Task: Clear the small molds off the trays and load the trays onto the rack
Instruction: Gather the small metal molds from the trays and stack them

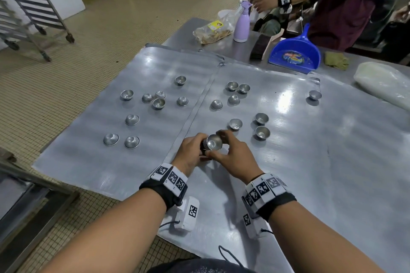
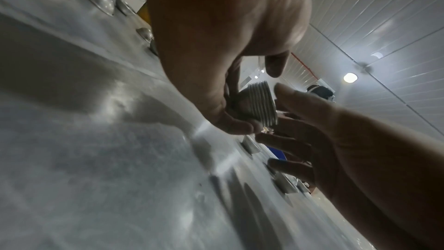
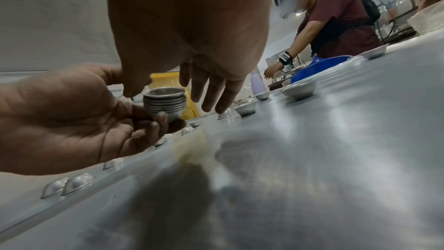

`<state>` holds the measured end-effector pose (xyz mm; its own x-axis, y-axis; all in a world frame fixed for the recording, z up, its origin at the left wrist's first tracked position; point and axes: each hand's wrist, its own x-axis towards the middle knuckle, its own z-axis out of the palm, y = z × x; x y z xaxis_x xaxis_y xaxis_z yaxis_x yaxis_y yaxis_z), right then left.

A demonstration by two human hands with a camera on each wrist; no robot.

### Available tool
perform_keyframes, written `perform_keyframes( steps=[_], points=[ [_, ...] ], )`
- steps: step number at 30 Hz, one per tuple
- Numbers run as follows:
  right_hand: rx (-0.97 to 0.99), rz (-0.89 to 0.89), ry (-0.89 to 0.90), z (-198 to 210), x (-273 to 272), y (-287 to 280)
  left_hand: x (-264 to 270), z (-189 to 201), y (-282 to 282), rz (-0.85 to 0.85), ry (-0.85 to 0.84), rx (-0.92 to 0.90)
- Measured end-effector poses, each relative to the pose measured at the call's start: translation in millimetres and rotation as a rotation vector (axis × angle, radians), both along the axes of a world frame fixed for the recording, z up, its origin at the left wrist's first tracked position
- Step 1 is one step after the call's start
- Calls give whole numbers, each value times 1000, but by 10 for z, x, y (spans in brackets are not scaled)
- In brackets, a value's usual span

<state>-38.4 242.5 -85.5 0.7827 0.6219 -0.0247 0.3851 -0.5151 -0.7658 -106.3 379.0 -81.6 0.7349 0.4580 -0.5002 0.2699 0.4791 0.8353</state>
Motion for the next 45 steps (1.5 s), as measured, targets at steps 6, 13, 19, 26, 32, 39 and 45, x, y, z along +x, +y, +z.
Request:
perform_keyframes(
  steps=[6,13,19,26,32,39,45],
  points=[
    [-100,-195,-88,-47,351,-286,51,-179,45,-24,57,143],
    [-396,-363,-177,-165,850,-555,91,-316,33,-92,87,300],
    [-458,-292,-162,-220,927,-586,125,-342,1,-116,70,308],
    [-426,-249,-166,-206,799,-513,154,-355,-22,-137,58,313],
    [-400,-205,-106,-179,528,-409,134,-340,-36,-145,43,328],
    [-235,-181,-23,-96,156,-352,79,-336,-29,-140,41,374],
    [-35,-141,-38,-26,11,-290,60,-311,-50,-130,39,363]
  ],
)
